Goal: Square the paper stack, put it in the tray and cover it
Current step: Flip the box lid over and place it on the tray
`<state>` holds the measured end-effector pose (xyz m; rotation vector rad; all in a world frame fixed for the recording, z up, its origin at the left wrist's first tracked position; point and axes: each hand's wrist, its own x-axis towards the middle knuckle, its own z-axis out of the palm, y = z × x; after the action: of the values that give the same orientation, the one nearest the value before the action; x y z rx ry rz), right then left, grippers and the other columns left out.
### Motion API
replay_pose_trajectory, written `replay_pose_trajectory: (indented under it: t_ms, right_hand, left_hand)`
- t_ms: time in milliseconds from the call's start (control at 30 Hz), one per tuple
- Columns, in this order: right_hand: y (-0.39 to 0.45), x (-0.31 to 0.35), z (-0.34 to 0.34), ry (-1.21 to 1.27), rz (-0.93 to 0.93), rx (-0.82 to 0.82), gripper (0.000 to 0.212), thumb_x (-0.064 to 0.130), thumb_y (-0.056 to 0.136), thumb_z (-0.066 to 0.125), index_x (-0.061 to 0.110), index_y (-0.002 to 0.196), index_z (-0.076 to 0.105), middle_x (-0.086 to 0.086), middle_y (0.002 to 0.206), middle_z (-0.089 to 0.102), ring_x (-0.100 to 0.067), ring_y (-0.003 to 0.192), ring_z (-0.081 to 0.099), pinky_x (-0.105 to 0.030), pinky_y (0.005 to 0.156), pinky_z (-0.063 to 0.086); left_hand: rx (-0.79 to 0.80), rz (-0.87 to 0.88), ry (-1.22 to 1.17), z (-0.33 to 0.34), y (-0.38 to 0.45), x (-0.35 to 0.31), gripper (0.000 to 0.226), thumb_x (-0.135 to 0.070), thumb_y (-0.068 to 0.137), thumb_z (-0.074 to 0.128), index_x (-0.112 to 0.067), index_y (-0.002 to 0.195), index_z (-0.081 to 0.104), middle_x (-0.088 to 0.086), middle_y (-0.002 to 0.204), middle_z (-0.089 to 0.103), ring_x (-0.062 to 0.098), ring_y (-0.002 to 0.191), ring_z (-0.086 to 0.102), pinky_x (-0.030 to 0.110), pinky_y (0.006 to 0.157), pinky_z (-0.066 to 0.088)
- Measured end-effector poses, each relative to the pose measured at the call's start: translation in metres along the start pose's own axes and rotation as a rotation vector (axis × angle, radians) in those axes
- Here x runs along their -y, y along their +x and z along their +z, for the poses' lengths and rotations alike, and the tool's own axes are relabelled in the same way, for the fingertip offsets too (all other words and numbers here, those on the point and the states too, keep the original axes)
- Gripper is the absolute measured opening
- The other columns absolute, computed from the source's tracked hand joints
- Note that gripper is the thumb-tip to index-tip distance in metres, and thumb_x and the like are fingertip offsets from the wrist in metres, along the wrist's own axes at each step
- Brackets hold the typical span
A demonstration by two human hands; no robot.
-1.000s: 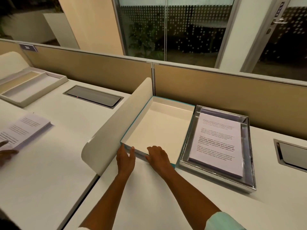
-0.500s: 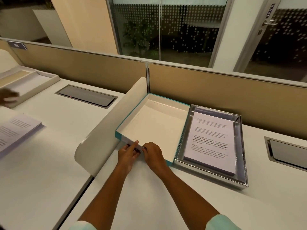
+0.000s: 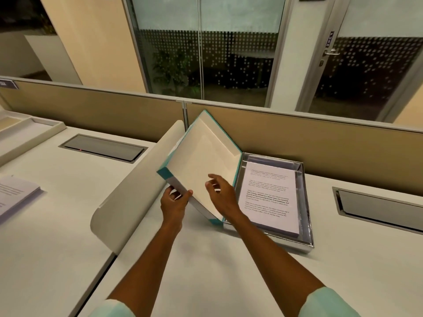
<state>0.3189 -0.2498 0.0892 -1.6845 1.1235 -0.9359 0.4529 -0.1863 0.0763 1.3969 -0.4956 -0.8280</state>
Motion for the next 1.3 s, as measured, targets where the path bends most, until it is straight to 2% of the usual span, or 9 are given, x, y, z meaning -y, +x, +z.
replay_pose_trajectory:
  t_ms: [100,233,367,533,700,900,1100,1167,1300]
  right_hand:
    - [0.008,0.019,-0.022,0.071,0.04,-0.072,0.037,0.042,0.095,0.053,0.025,0.128,0.055,0.009,0.107,0.059,-0.007,0.096,0.058,-0.011,0.071,0.045]
    - [0.017,0.043,-0.055,0.19,0.095,-0.174,0.049,0.049,0.093,0.053,0.023,0.134,0.049,0.0,0.118,0.062,-0.018,0.104,0.064,-0.034,0.087,0.057]
    - [0.017,0.052,-0.089,0.366,0.139,-0.222,0.055,0.047,0.092,0.057,0.018,0.137,0.047,-0.003,0.123,0.064,-0.02,0.1,0.069,-0.039,0.085,0.06]
    - [0.008,0.041,-0.124,0.542,0.222,-0.342,0.053,0.046,0.088,0.062,0.017,0.131,0.053,-0.004,0.125,0.063,-0.02,0.108,0.066,-0.038,0.084,0.06]
    - [-0.001,0.015,-0.161,0.42,0.338,-0.466,0.06,0.052,0.081,0.069,0.019,0.128,0.054,-0.003,0.122,0.064,-0.019,0.106,0.067,-0.039,0.084,0.061]
    - [-0.015,-0.018,-0.202,0.244,0.526,-0.423,0.076,0.052,0.071,0.078,0.017,0.131,0.047,-0.006,0.121,0.062,-0.024,0.104,0.066,-0.043,0.088,0.058]
    - [-0.033,-0.054,-0.227,0.1,0.63,-0.414,0.068,0.033,0.077,0.079,0.013,0.133,0.046,-0.011,0.129,0.059,-0.023,0.101,0.065,-0.038,0.086,0.057]
    - [-0.037,-0.063,-0.229,0.073,0.639,-0.414,0.064,0.033,0.08,0.076,0.012,0.133,0.047,-0.011,0.128,0.059,-0.021,0.097,0.062,-0.036,0.082,0.055]
    - [-0.046,-0.081,-0.231,0.017,0.667,-0.438,0.061,0.037,0.085,0.07,0.014,0.136,0.046,-0.01,0.131,0.057,-0.019,0.099,0.055,-0.035,0.082,0.05]
  left_hand:
    - [-0.008,0.094,0.103,0.018,-0.013,-0.004,0.058,-0.012,0.077,0.077,-0.016,0.128,0.05,0.008,0.126,0.064,0.021,0.106,0.064,0.037,0.092,0.053]
    - [0.01,0.207,0.217,0.044,-0.034,-0.005,0.062,-0.017,0.078,0.076,-0.022,0.131,0.044,0.002,0.129,0.06,0.013,0.101,0.062,0.021,0.077,0.053]
    - [0.08,0.363,0.364,0.068,-0.057,0.004,0.059,-0.016,0.078,0.076,-0.018,0.127,0.045,0.007,0.127,0.059,0.015,0.109,0.058,0.036,0.093,0.054]
    - [0.197,0.517,0.544,0.099,-0.078,0.014,0.058,-0.025,0.078,0.076,-0.016,0.128,0.048,0.008,0.124,0.058,0.013,0.108,0.054,0.026,0.094,0.048]
    - [0.261,0.697,0.769,0.121,-0.087,0.024,0.058,-0.026,0.077,0.077,-0.011,0.128,0.052,0.012,0.123,0.058,0.023,0.113,0.056,0.037,0.096,0.054]
    - [0.361,0.861,1.012,0.138,-0.094,0.049,0.06,-0.038,0.08,0.07,-0.022,0.134,0.049,0.008,0.133,0.054,0.024,0.119,0.053,0.036,0.099,0.048]
    - [0.554,0.844,0.998,0.143,-0.084,0.059,0.07,-0.064,0.075,0.062,-0.029,0.134,0.049,0.002,0.143,0.045,0.02,0.131,0.041,0.044,0.113,0.034]
    - [0.47,0.769,0.964,0.138,-0.077,0.062,0.063,-0.064,0.079,0.058,-0.028,0.13,0.052,0.003,0.142,0.045,0.02,0.131,0.04,0.046,0.114,0.033]
    - [0.233,0.532,0.918,0.12,-0.055,0.067,0.05,-0.046,0.09,0.054,-0.012,0.126,0.055,0.015,0.136,0.051,0.029,0.124,0.048,0.044,0.103,0.046]
